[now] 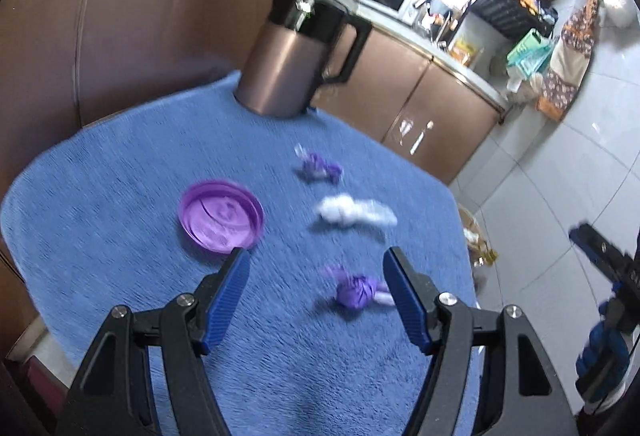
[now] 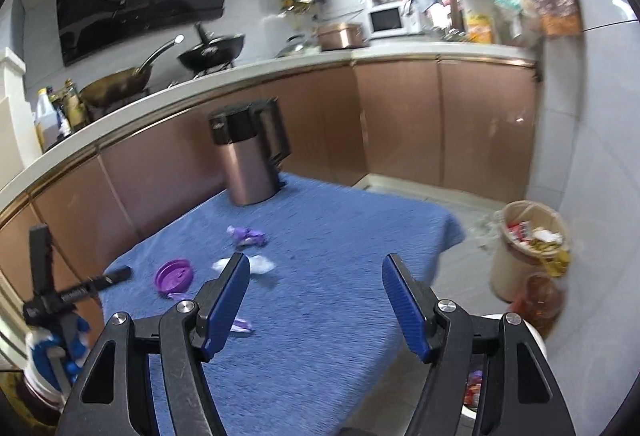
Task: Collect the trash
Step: 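Move both tools back over the towel toward the remaining wrappers, then grasp the purple wrapper with the left gripper while the right gripper grasps the white tissue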
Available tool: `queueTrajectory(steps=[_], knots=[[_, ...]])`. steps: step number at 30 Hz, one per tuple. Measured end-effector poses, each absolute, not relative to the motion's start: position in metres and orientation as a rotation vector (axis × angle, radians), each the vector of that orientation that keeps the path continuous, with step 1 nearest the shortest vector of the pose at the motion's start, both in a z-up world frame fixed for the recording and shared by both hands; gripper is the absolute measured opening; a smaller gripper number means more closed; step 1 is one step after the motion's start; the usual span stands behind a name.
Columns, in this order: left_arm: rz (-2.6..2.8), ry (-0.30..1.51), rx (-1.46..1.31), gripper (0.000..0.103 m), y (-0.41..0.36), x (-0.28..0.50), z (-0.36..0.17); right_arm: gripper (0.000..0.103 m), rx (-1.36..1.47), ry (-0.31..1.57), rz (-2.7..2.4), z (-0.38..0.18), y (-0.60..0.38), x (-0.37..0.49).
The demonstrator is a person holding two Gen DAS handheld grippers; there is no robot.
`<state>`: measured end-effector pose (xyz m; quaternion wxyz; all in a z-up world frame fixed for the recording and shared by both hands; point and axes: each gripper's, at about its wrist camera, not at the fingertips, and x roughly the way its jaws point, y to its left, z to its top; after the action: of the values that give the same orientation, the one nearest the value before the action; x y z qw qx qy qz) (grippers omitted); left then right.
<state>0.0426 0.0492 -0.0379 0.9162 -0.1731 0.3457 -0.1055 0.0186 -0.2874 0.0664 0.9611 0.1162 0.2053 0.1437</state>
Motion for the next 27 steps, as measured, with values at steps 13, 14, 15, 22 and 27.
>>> queueTrajectory(steps=[13, 14, 15, 22, 27], knots=[[-0.282, 0.764, -0.349, 0.068, 0.035, 0.069, -0.061, 0.066, 0.237, 0.508, 0.404, 0.037, -0.251, 0.11], [-0.294, 0.77, -0.365, 0.068, 0.036, 0.072, -0.063, 0.066, 0.231, 0.515, 0.408, 0.035, -0.248, 0.116], [-0.308, 0.779, -0.383, 0.068, 0.037, 0.075, -0.066, 0.066, 0.223, 0.525, 0.416, 0.032, -0.243, 0.123], [-0.364, 0.831, -0.391, 0.067, 0.022, 0.09, -0.08, 0.066, 0.208, 0.643, 0.527, 0.0, -0.203, 0.184], [-0.388, 0.863, -0.41, 0.062, 0.013, 0.099, -0.089, 0.066, 0.236, 0.731, 0.597, -0.03, -0.178, 0.221]])
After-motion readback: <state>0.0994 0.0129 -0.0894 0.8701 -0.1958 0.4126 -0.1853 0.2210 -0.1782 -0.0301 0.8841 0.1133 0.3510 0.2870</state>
